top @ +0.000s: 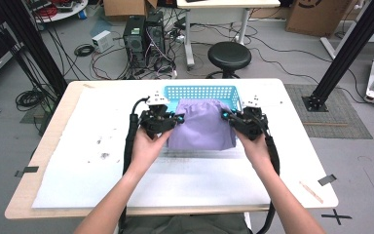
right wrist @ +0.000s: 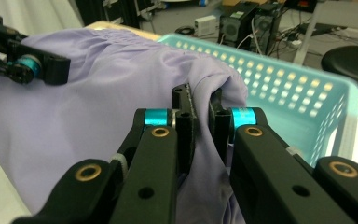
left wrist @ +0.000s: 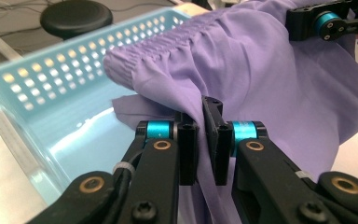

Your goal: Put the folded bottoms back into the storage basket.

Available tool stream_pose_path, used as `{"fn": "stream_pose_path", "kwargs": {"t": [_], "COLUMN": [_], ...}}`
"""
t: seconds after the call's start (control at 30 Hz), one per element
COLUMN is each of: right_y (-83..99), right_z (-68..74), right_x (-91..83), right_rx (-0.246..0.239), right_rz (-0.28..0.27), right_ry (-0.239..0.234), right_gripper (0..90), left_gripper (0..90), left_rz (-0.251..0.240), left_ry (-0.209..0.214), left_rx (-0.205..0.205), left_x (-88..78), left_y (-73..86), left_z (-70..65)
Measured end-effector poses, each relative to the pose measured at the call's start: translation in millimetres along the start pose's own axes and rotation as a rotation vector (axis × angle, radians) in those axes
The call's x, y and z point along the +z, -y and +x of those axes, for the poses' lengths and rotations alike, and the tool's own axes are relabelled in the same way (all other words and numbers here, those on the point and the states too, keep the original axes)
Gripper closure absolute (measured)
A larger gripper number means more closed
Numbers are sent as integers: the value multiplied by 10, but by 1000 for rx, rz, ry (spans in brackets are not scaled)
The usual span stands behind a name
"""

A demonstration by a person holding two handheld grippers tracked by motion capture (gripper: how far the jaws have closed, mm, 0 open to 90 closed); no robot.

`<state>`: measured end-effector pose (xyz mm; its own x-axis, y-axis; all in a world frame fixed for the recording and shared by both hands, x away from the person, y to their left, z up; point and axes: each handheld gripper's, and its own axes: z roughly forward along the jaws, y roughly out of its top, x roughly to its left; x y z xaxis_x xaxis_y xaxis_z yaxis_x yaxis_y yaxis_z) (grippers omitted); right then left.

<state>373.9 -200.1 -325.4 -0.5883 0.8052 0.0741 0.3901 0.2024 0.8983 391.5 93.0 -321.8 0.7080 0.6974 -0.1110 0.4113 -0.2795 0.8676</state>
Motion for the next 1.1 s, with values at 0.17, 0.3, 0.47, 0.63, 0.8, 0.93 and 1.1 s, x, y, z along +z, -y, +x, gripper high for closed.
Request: {"fn": "stream_pose_path", "kwargs": {"t": [0.17,0.3,0.47,0.63,0.8,0.93,1.1], "right_y": [-180,-270,-352,-352,-261,-203,-217], "right_z": [-175,-276,-387,-469,-549,-656,-767], "right_x": [233,421,658,864,1052,1104,891], "right_rx": [15,14,-2,-8,-13,4,33], "right_rz": [14,20,33,62,135,190,165], "right_ry": [20,39,68,91,129,184,170], "right_gripper": [853,853,853,853,741,564,491], "left_gripper": [848,848,848,847,778,494,429], "left_rz": [2,1,4,18,48,66,36], "left_ry": [-20,-30,-57,-79,-151,-224,-231], "left_rx": [-14,-28,-39,-53,-51,-87,-88], "left_x": [151,268,429,598,798,840,686], "left_y": [-146,-232,-302,-258,-181,-154,-131], "left_z": [194,370,559,679,719,749,771]}}
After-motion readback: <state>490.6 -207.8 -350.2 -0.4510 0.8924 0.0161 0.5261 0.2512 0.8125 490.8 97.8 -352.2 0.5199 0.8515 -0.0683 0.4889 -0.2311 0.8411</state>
